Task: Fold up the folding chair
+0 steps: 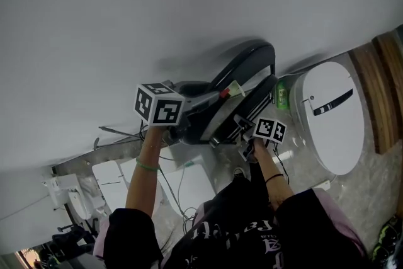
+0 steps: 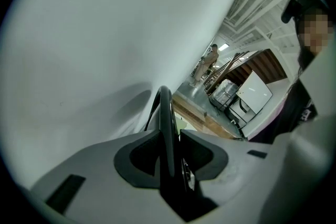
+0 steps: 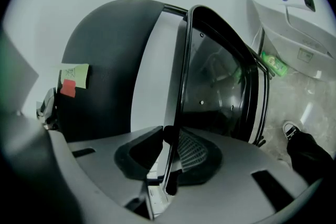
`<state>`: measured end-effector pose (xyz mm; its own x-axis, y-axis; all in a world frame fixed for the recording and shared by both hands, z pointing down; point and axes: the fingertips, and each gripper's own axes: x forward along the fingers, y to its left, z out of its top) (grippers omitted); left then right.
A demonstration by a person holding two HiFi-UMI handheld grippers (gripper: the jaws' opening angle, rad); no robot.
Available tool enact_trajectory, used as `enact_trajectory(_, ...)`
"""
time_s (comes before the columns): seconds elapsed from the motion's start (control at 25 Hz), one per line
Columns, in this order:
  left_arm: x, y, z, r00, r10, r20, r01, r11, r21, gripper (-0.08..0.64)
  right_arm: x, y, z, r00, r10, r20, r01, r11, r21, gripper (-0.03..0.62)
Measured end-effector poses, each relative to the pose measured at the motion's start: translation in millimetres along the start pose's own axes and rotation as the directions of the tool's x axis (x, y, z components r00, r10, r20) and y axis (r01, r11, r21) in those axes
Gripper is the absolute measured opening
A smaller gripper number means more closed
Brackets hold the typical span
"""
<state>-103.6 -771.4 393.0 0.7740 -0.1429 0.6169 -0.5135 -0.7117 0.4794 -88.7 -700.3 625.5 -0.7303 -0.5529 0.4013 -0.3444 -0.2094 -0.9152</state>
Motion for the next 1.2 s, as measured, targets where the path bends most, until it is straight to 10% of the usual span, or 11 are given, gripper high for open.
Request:
enact_trajectory(0.88, -8.1, 35.8, -18.1, 0.978, 0.194, -0.073, -0.186, 0.977, 0.105, 0.120, 28.1, -5.0, -13.7, 0.991, 0.034, -0.126, -0.043, 0.997, -0.068, 0.078)
enact_trajectory(1.2, -8.1, 40.4, -18.8, 0.974, 0.218, -0.063, -0.212, 0.973, 0.096, 0.131, 29.4, -6.9, -19.5, 0.977, -0.065, -0.201, 0.031, 0.985, -0.168, 0.103)
